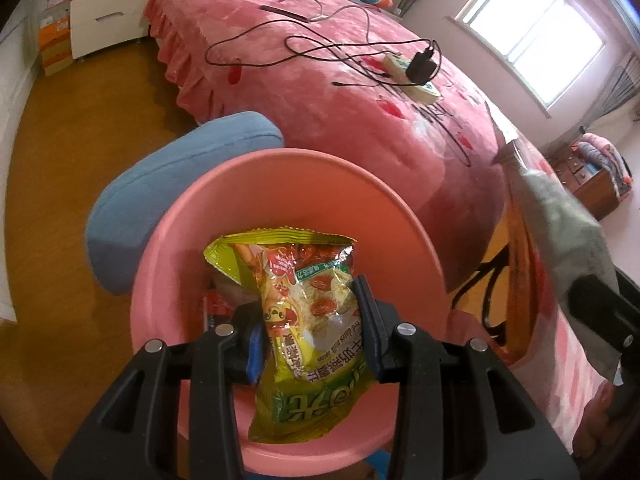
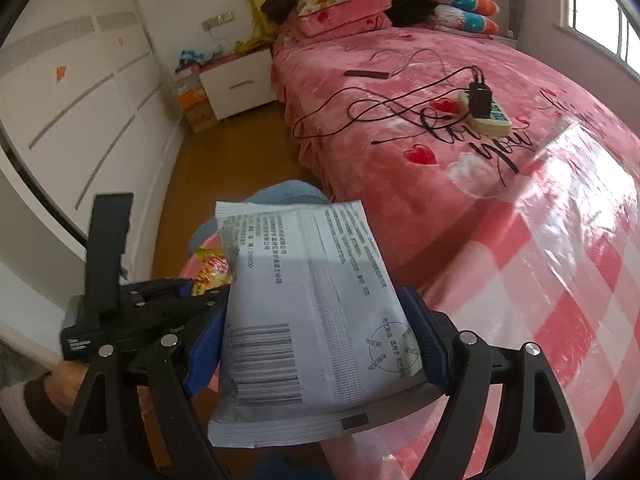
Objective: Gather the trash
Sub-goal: 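Carry both items over the pink bucket and open both tools, then move both empty tools back over the cleared table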
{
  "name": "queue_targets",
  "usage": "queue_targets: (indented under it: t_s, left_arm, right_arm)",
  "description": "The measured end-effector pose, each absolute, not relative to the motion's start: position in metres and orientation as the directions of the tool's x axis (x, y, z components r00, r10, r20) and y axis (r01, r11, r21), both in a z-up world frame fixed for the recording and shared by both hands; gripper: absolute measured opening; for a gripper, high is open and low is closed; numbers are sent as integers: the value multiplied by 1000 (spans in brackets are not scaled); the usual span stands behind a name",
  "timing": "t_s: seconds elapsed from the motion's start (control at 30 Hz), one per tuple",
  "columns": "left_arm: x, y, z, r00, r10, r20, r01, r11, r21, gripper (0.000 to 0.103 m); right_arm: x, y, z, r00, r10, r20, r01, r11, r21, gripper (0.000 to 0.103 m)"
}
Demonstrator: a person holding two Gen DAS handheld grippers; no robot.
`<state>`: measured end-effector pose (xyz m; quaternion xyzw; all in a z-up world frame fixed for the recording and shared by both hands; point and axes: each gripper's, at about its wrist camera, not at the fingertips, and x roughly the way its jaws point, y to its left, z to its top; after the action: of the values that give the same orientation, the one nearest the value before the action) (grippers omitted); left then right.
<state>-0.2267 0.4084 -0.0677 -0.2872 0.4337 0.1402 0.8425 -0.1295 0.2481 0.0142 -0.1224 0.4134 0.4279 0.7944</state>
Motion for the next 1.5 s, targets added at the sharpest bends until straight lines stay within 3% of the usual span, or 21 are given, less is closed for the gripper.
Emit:
queue_targets:
  t_s: [0.13, 0.23, 0.7, 0.77, 0.9, 1.5]
  left_arm:
    - [-229, 414, -67, 583, 13, -812, -509, 786, -352, 64]
    - [-231, 415, -64, 583, 37, -812, -509, 795, -330, 69]
    - [-225, 405, -60, 569, 82, -818, -506, 819, -270, 83]
    - [-224, 403, -58, 568, 89, -818, -503, 825, -259, 84]
    - [-221, 398, -53, 562, 103, -820, -502, 831, -240, 88]
    - [-210, 371, -23, 562, 151, -813, -474, 865, -167, 92]
  right_arm:
    - [-130, 260, 5, 248, 594, -765, -802, 569, 181, 82]
    - [-132, 262, 5, 257, 594, -762, -801, 572, 176, 87]
    - [-120, 227, 15, 303, 613, -730, -745, 630, 219, 87]
    - [-119, 222, 16, 322, 606, -727, -734, 645, 212, 93]
    - [-112, 209, 13, 338, 599, -726, -702, 674, 230, 94]
    - [-99, 144, 14, 407, 572, -712, -604, 753, 260, 95]
